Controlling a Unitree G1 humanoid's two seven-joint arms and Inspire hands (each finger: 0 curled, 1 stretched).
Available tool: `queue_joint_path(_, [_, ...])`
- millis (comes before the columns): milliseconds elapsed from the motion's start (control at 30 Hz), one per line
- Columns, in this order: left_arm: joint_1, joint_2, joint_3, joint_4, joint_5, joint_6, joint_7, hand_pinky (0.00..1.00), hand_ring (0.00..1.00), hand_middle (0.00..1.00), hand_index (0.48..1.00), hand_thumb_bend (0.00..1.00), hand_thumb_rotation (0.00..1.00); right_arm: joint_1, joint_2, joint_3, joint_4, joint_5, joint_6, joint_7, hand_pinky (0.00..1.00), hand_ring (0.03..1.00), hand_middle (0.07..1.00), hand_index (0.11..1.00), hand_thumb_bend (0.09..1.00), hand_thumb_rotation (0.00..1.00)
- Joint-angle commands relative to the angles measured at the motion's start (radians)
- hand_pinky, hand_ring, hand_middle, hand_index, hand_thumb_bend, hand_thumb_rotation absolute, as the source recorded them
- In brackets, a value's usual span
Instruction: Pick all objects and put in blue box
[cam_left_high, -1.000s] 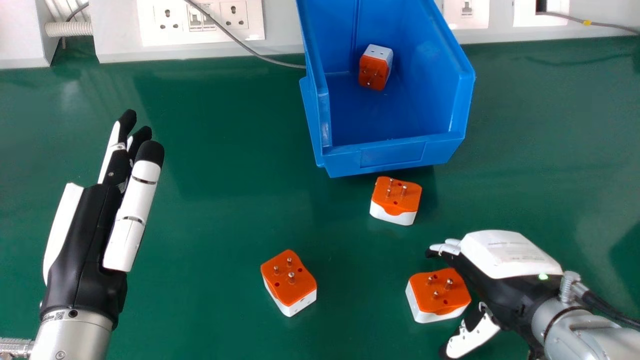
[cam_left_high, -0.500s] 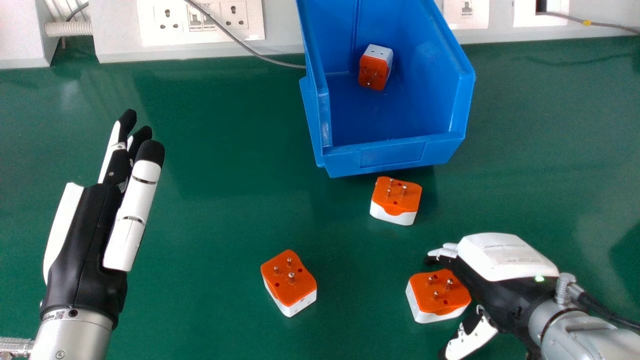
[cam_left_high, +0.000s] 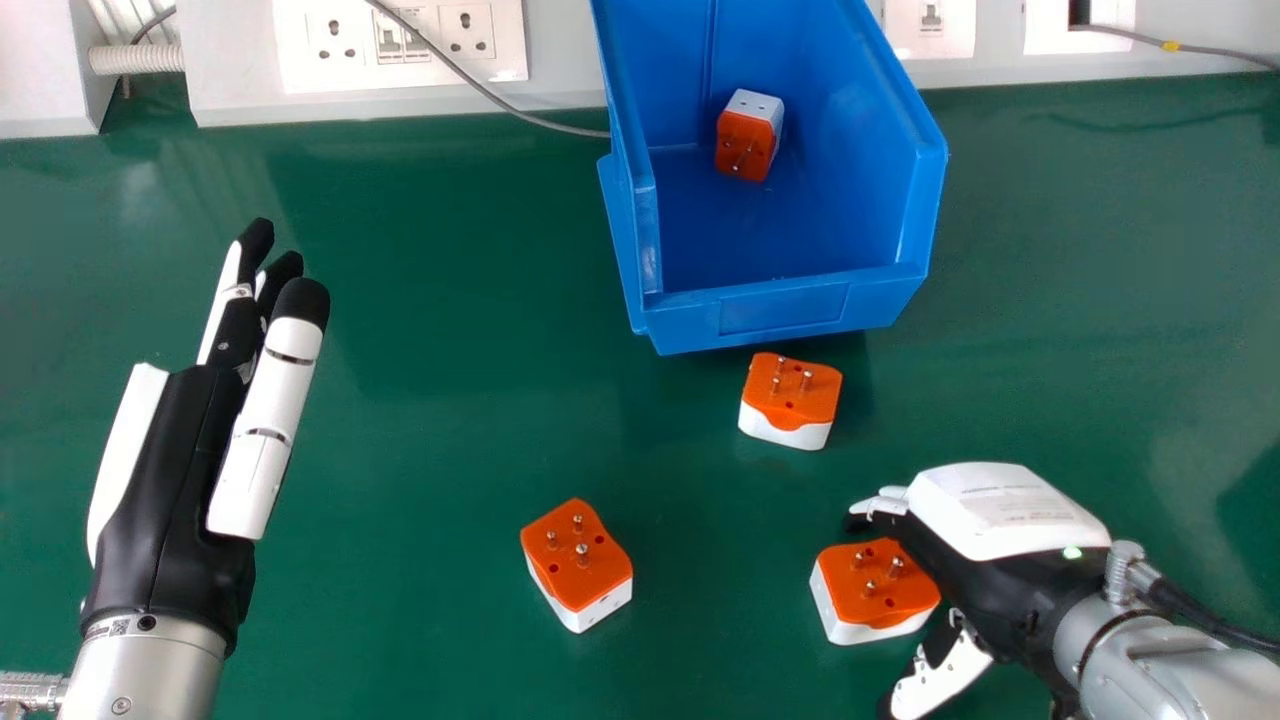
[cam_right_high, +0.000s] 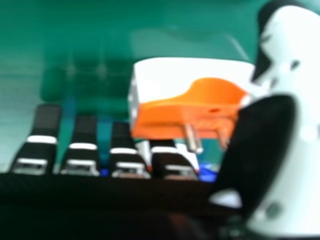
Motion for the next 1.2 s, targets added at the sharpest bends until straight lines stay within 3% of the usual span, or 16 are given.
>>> queue_joint_path(0, [-0.005, 0.005, -0.002, -0.036, -0.001, -0.004, 0.003, 0.95, 0.98, 0.98, 1.0, 0.53, 1.0, -0.015, 0.004, 0.012, 0.003, 0.004, -0.016, 0.014, 0.78, 0.879, 0.909, 0.843, 0.625, 0.25])
queue_joint_path(633, [0.001, 0.003, -0.004, -0.053, 0.007, 0.002, 0.007, 0.95, 0.98, 0.98, 1.0, 0.52, 1.0, -0.036, 0.035, 0.024, 0.028, 0.011, -0.007, 0.004, 0.76, 0.863, 0.901, 0.84, 0.622, 0.24])
queue_joint_path(833, [-0.004, 0.006, -0.001, -0.037, 0.005, -0.005, 0.005, 0.95, 0.98, 0.98, 0.999, 0.52, 1.0, -0.034, 0.036, 0.021, 0.028, 0.019, -0.016, -0.003, 0.72, 0.842, 0.885, 0.83, 0.62, 0.23])
queue_joint_path(1167, [-0.009, 0.006, -0.004, -0.048, 0.007, 0.008, 0.006, 0.95, 0.98, 0.98, 0.999, 0.52, 1.0, -0.045, 0.057, 0.011, 0.021, 0.047, 0.017, 0.047, 0.7, 0.815, 0.863, 0.815, 0.613, 0.2])
